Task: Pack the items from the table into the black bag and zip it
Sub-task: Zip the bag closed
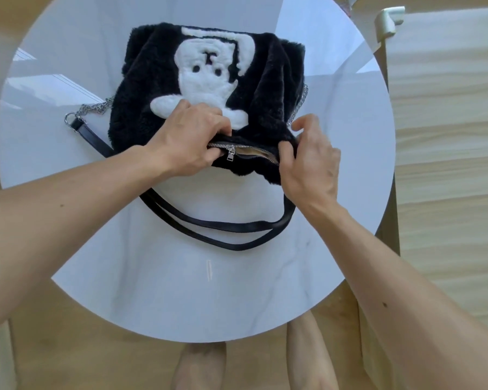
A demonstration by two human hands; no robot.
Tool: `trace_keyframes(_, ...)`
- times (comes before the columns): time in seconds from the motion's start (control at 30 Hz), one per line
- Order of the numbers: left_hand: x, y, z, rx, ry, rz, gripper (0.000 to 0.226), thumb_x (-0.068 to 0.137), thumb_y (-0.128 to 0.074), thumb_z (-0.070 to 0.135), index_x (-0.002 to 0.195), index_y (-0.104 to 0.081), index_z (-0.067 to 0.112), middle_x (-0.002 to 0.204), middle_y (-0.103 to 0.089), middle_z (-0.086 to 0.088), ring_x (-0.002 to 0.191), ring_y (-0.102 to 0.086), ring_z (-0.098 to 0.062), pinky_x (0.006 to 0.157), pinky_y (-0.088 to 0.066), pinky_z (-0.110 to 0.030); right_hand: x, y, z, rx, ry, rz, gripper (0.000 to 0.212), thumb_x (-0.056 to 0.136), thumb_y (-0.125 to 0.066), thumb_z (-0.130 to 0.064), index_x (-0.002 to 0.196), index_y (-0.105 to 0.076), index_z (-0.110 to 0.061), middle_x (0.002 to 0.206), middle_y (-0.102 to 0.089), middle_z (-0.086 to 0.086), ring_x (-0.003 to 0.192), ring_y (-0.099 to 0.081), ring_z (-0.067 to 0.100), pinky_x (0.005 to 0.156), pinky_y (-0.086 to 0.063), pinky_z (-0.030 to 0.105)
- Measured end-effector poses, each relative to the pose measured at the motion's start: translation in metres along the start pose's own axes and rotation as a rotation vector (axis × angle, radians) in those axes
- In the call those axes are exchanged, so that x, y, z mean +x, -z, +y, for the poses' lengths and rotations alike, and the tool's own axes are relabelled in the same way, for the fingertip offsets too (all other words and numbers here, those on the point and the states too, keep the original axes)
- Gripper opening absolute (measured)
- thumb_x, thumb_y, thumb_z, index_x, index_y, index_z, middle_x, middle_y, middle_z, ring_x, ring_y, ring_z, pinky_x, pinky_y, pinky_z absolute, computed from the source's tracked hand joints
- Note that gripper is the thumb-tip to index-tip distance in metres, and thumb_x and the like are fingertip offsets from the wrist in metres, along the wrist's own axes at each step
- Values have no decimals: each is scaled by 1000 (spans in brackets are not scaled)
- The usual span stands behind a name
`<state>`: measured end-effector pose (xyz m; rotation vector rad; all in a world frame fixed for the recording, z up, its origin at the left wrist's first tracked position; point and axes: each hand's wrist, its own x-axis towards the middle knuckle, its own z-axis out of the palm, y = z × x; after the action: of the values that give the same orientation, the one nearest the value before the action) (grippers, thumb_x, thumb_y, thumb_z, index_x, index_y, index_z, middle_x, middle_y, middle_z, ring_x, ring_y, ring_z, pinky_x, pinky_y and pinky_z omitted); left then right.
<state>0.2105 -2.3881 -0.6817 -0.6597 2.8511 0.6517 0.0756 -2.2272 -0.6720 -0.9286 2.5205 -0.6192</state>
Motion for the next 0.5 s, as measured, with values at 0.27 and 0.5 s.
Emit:
trace_keyframes(0.27, 0, 11, -5, -131, -32, -22, 13, 85, -70, 27, 93, -75, 18, 82, -64, 5, 78, -58, -18, 85, -43, -40, -47, -18, -42, -1, -59, -181, 29, 92, -54, -50, 105, -66, -27, 83, -72, -2, 82, -66, 31, 75, -53, 42)
trace_keyframes(0.5, 7, 24, -13, -236, -35, -138, 11, 87, -71, 26, 92, -77, 18, 81, -65, 7, 77, -54, -14, 70, -34, -18, -25, -45, -60, 107, -234, -88, 26, 92, -61, -49, 97, -70, -26, 83, -73, -4, 82, -68, 29, 72, -52, 40)
